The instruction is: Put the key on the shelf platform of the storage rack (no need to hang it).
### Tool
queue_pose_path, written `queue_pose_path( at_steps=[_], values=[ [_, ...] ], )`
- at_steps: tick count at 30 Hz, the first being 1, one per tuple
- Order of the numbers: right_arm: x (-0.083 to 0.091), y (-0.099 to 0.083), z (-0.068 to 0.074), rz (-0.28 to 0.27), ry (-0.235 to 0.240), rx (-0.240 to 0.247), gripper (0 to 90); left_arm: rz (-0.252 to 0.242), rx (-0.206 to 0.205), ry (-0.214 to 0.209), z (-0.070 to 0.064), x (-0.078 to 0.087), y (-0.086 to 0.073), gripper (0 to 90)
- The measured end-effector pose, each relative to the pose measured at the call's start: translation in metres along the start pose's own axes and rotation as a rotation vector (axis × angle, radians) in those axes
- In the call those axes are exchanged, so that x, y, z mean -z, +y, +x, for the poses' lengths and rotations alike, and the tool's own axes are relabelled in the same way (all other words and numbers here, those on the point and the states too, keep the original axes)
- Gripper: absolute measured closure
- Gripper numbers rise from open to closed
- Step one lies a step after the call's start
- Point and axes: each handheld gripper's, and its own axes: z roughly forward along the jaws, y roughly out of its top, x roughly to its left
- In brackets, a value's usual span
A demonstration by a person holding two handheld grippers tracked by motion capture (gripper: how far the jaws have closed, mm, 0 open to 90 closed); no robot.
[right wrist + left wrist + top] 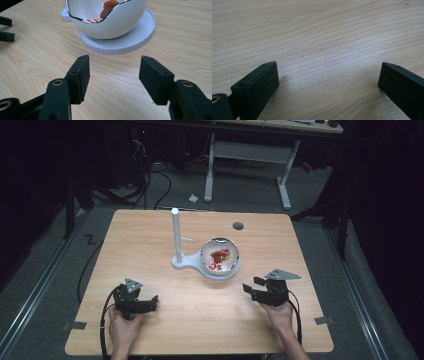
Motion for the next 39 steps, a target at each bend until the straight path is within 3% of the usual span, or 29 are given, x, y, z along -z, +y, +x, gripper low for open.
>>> queue_pose_path(
  at_steps=[22,39],
  values=[
    [-0.031,-0.006,-0.006,0.078,-0.053,0.018,42.6,0.0,0.0,0.0,0.0,0.0,0.0,3.5],
    [-0.045,-0.01,-0.008,0.108,-0.098,0.029,42.2,0.0,0.0,0.0,0.0,0.0,0.0,3.5]
  ],
)
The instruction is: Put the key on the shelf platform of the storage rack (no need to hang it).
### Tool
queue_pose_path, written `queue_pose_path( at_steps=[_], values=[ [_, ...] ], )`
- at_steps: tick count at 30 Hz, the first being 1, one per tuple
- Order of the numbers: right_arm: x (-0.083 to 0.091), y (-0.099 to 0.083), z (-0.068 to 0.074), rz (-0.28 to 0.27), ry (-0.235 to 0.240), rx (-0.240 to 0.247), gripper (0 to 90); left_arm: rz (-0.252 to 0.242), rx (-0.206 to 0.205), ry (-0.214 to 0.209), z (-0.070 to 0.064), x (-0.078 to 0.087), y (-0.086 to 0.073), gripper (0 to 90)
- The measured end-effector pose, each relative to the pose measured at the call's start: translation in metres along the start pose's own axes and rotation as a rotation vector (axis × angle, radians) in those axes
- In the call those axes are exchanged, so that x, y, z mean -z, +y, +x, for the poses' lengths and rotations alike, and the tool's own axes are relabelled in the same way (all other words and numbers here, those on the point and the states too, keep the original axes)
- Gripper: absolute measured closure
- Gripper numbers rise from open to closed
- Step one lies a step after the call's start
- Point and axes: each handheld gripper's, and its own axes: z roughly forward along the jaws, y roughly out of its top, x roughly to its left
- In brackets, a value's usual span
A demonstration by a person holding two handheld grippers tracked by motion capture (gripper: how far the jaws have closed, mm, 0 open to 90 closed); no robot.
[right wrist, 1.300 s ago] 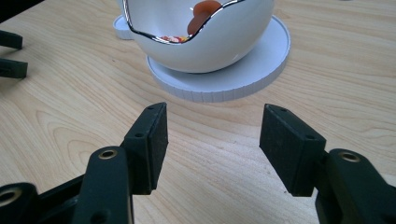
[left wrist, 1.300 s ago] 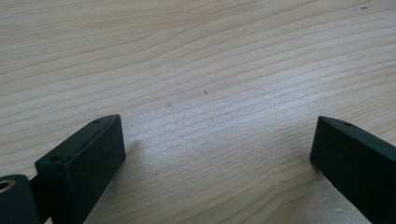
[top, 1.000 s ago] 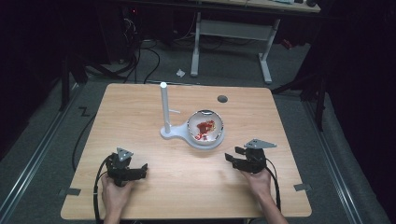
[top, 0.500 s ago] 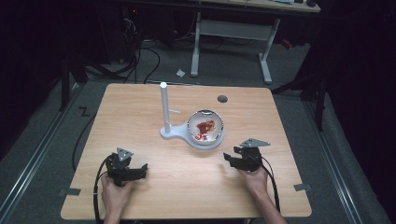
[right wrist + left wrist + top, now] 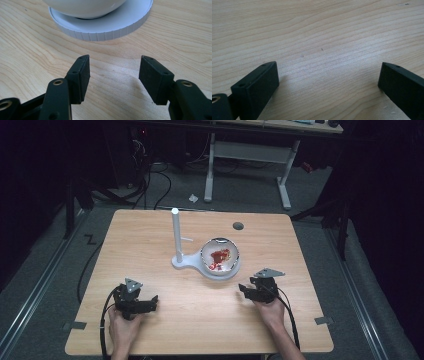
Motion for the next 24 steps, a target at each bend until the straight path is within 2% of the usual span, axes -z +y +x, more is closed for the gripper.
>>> queue_pose_path(
  at_steps=[9,24],
  values=[
    [-0.009,-0.004,0.002,0.024,-0.021,0.017,41.4,0.0,0.0,0.0,0.0,0.0,0.0,3.5],
    [-0.012,-0.006,0.007,0.005,-0.05,0.055,38.7,0.0,0.0,0.0,0.0,0.0,0.0,3.5]
  ],
)
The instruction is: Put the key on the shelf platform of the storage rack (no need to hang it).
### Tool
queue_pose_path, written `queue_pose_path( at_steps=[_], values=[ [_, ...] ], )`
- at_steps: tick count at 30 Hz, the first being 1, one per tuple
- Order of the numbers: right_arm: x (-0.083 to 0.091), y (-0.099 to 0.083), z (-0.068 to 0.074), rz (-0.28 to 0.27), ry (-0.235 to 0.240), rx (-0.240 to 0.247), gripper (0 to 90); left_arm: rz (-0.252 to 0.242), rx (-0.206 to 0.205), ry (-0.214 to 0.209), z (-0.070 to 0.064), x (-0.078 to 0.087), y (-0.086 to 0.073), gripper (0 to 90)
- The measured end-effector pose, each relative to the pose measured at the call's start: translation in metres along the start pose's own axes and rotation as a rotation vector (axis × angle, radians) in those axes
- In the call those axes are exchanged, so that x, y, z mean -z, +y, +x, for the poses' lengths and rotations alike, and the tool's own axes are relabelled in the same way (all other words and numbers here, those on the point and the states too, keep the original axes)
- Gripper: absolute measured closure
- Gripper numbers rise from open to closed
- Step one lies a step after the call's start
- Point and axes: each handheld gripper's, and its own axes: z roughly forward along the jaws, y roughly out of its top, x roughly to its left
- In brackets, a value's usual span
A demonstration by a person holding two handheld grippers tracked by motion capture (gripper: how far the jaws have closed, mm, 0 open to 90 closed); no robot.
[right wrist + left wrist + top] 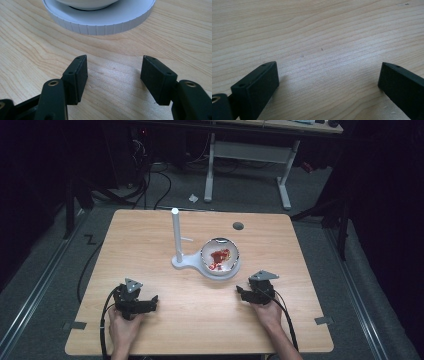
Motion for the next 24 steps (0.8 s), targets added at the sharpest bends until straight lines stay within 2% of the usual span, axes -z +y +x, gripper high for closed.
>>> queue_pose_path(
  at_steps=[24],
  values=[
    [-0.0004,0.0003,0.0003,0.002,0.002,0.003,37.0,0.0,0.0,0.0,0.0,0.0,0.0,3.5]
  ],
)
